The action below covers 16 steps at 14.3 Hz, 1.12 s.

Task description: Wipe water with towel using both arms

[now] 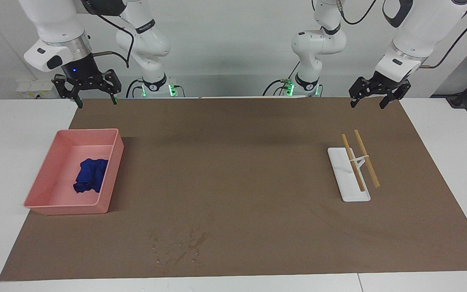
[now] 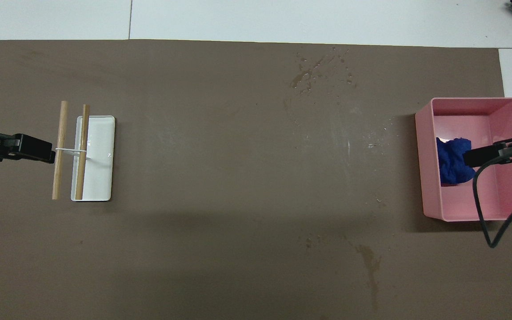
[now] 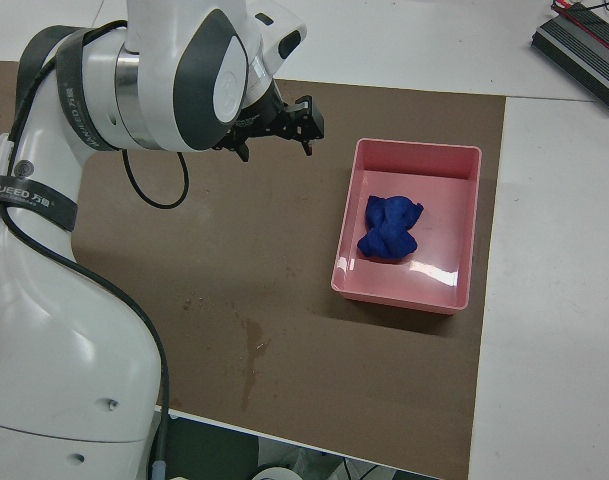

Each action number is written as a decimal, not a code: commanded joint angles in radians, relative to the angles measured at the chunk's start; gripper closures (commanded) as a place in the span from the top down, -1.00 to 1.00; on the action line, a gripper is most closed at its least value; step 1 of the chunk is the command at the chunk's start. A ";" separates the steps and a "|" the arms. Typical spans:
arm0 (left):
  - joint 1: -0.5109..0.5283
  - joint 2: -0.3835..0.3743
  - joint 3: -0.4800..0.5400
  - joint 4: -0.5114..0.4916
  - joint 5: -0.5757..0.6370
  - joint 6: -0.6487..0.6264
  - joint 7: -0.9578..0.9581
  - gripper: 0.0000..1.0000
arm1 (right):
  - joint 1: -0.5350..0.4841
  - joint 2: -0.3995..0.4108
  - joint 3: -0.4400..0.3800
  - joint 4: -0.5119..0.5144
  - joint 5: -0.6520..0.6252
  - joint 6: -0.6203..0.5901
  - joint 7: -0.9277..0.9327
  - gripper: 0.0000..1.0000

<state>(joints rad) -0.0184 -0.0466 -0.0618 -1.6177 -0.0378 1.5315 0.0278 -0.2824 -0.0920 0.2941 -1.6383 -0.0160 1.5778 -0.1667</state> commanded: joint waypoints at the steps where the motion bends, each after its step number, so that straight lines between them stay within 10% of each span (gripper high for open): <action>1: 0.005 -0.006 -0.001 -0.004 0.007 -0.005 0.012 1.00 | 0.177 0.004 -0.151 0.037 0.002 -0.019 0.035 1.00; 7: 0.005 -0.006 -0.001 -0.004 0.007 -0.007 0.012 1.00 | 0.445 0.080 -0.404 0.124 -0.036 -0.027 0.061 1.00; 16: 0.005 -0.006 -0.001 -0.004 0.007 -0.005 0.012 1.00 | 0.447 0.123 -0.405 0.180 -0.027 -0.071 0.062 1.00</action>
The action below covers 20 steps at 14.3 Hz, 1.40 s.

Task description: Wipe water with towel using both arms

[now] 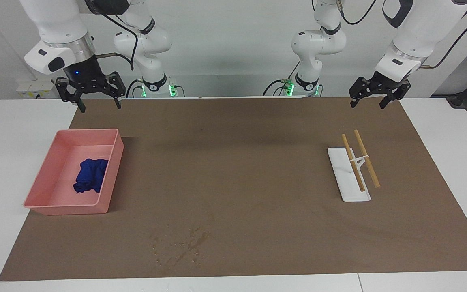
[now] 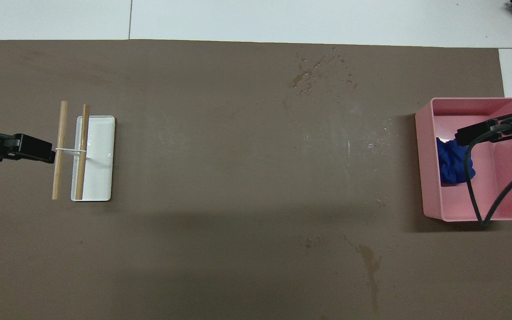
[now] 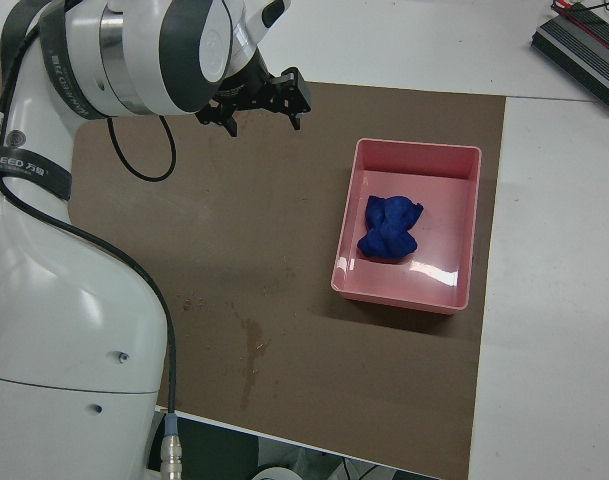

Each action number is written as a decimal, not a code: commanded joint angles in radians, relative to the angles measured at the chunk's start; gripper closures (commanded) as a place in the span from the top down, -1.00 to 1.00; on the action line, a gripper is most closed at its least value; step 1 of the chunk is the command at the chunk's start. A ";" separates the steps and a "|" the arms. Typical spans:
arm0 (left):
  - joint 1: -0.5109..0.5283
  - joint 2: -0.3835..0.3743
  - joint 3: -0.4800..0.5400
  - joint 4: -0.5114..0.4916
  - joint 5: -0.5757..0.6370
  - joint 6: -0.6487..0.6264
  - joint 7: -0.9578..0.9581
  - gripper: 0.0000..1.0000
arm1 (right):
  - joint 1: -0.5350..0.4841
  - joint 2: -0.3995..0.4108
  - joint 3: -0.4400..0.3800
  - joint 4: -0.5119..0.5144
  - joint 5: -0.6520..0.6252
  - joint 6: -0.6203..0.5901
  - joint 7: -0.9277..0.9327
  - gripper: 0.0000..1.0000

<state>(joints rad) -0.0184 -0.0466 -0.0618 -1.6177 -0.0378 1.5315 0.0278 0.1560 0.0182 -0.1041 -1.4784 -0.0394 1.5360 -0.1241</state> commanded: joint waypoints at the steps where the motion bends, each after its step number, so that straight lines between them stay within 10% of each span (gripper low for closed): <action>1: 0.005 -0.006 -0.001 -0.004 0.007 -0.005 0.012 1.00 | 0.007 0.011 -0.006 0.014 0.006 -0.028 0.020 1.00; 20: 0.005 -0.006 -0.001 -0.004 0.007 -0.007 0.012 1.00 | -0.133 0.009 0.139 0.015 0.010 -0.027 0.127 1.00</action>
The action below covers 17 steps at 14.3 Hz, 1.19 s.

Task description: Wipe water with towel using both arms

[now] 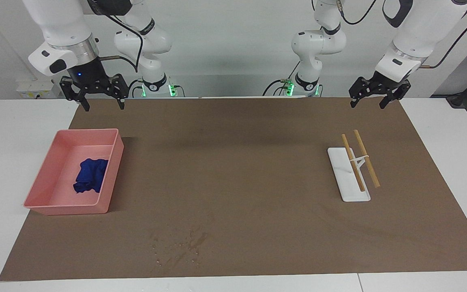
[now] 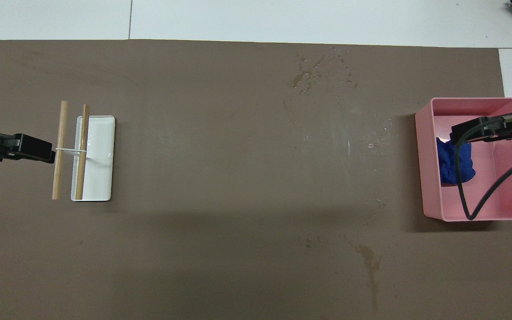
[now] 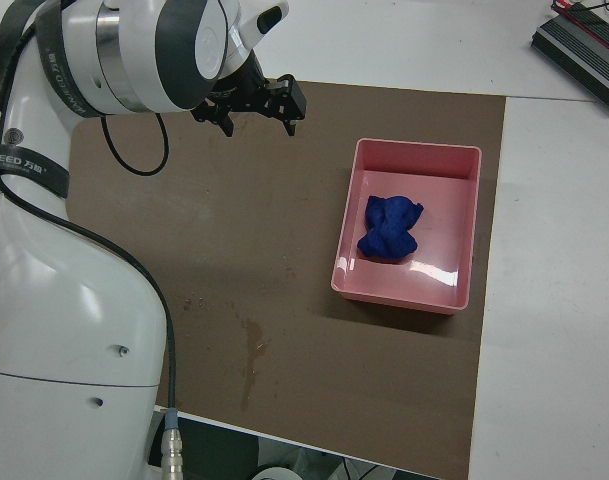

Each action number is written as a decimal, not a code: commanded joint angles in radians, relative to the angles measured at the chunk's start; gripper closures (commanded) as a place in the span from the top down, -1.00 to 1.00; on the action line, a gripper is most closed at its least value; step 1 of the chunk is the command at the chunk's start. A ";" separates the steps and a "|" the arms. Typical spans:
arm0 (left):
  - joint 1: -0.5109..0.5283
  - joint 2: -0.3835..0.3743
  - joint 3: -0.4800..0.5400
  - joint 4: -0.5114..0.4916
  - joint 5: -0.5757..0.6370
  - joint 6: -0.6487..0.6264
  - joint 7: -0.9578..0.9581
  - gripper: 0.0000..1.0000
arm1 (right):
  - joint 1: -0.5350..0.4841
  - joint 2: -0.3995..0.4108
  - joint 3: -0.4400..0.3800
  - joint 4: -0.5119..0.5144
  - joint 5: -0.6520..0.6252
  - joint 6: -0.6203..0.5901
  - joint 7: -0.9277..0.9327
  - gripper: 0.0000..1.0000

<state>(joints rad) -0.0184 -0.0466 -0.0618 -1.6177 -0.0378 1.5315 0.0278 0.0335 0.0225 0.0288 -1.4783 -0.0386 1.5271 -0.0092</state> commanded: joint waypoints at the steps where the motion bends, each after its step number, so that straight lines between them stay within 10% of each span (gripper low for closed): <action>1: 0.005 -0.006 -0.001 -0.004 0.007 -0.005 0.012 1.00 | -0.009 0.005 0.005 0.015 0.009 -0.018 0.014 1.00; 17: 0.005 -0.006 -0.001 -0.004 0.007 -0.007 0.012 1.00 | -0.017 0.008 0.006 0.012 0.060 -0.011 0.014 1.00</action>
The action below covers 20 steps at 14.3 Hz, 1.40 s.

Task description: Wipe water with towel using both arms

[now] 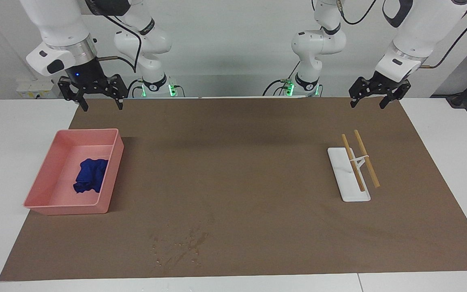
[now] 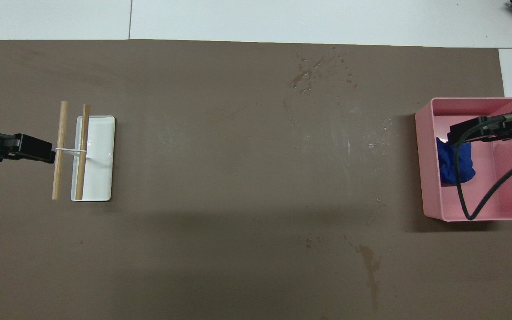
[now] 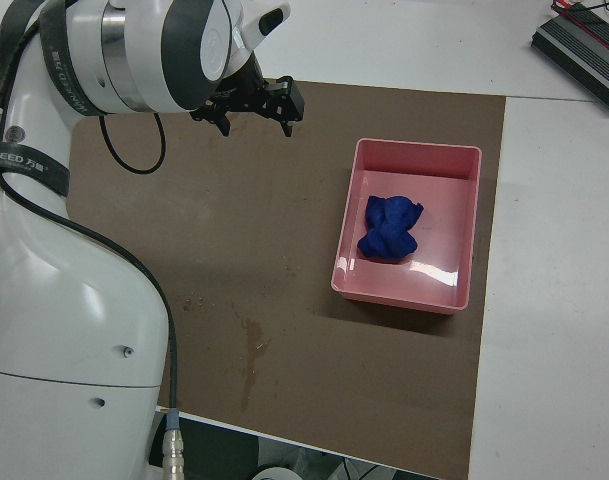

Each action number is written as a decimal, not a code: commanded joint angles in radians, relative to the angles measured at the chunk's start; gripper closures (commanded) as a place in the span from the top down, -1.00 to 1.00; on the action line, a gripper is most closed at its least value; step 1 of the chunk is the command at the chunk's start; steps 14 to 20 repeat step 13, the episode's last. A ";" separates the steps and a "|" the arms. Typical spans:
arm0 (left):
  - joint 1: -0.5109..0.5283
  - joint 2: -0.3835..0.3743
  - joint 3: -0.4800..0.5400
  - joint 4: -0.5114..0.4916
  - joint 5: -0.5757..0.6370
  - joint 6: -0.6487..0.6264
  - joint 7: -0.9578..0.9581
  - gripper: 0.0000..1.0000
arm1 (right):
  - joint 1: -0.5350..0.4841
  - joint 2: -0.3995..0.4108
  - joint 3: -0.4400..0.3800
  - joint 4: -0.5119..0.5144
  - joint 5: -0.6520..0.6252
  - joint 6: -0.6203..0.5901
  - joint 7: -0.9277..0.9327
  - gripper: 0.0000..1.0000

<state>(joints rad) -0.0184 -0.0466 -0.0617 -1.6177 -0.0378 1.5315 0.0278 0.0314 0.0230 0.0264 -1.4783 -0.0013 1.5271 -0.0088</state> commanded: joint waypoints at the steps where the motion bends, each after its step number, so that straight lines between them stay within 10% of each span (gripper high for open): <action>1: 0.005 -0.006 -0.001 -0.004 0.007 -0.007 0.012 1.00 | -0.015 0.008 0.009 0.010 0.023 -0.007 0.012 1.00; 20: 0.005 -0.006 -0.001 -0.004 0.007 -0.007 0.012 1.00 | -0.016 0.006 0.009 0.009 0.023 -0.018 0.006 1.00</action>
